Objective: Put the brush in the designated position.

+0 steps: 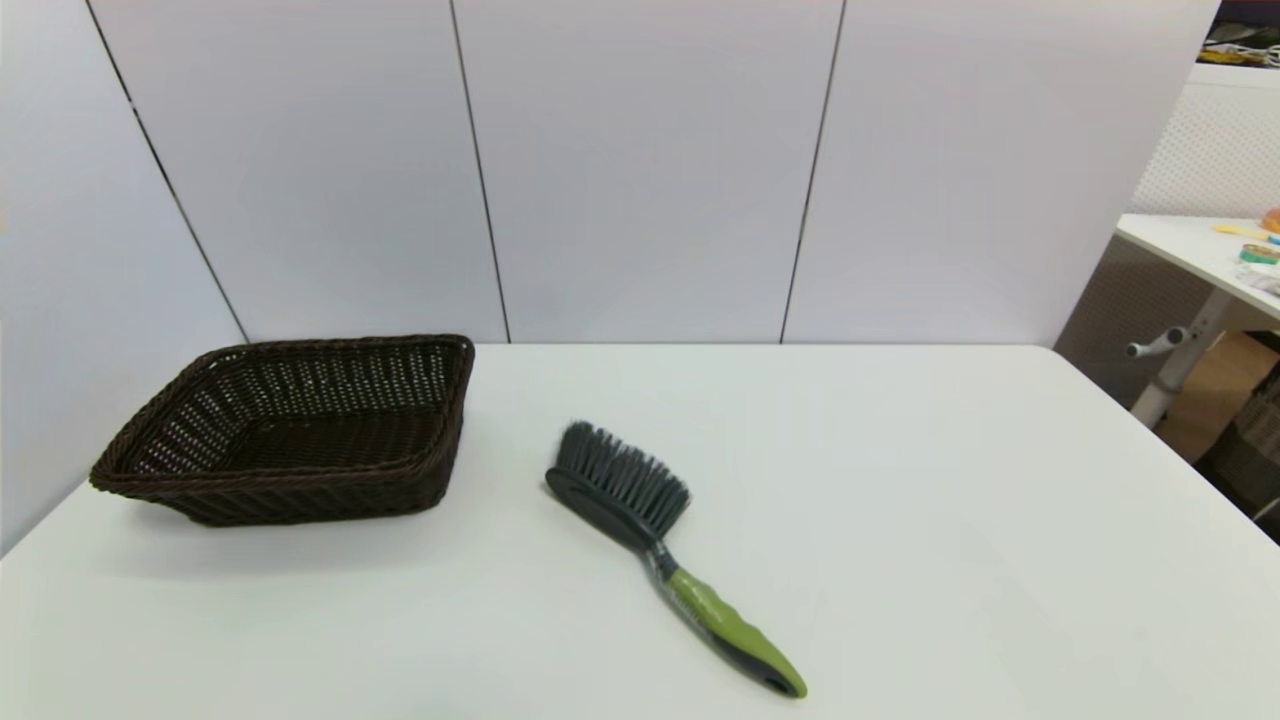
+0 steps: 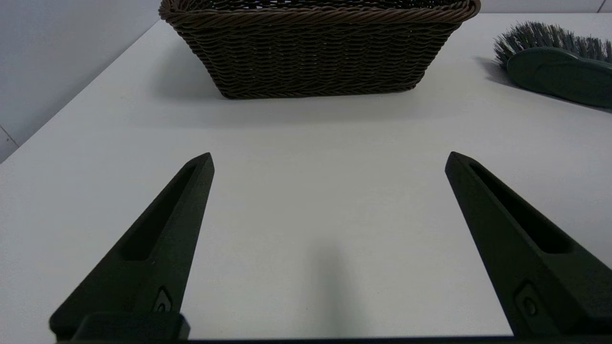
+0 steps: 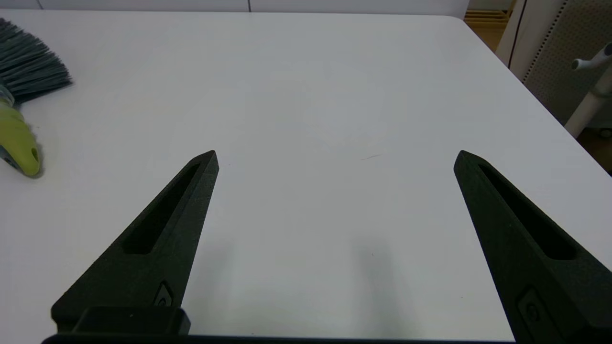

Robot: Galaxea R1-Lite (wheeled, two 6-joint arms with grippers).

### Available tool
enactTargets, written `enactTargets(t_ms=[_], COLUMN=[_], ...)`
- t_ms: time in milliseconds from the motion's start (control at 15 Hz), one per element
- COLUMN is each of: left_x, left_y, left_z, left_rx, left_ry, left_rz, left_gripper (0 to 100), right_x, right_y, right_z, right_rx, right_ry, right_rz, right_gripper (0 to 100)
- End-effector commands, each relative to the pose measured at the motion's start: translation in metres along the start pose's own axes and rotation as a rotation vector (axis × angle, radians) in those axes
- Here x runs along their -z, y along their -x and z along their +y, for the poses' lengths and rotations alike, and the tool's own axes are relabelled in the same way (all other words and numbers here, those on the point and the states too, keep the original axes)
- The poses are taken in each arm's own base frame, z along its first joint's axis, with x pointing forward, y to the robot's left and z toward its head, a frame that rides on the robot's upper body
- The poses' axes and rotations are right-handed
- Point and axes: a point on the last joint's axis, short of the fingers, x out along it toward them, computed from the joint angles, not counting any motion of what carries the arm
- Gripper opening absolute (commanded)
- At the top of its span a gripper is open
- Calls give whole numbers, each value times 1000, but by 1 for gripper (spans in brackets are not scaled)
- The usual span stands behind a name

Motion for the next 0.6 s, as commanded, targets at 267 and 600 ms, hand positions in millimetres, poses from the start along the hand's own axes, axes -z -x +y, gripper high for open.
enactTargets(t_ms=[267,600], left_x=[0,0], left_y=[0,0], left_z=[0,0], left_rx=[1,1], left_ry=[0,0], left_rz=[1,1], left_gripper=[100,100], right_x=[0,0], right_y=[0,0], right_z=[0,0], right_rx=[0,0], right_ry=[1,1], right_rz=[2,2], right_gripper=[100,100])
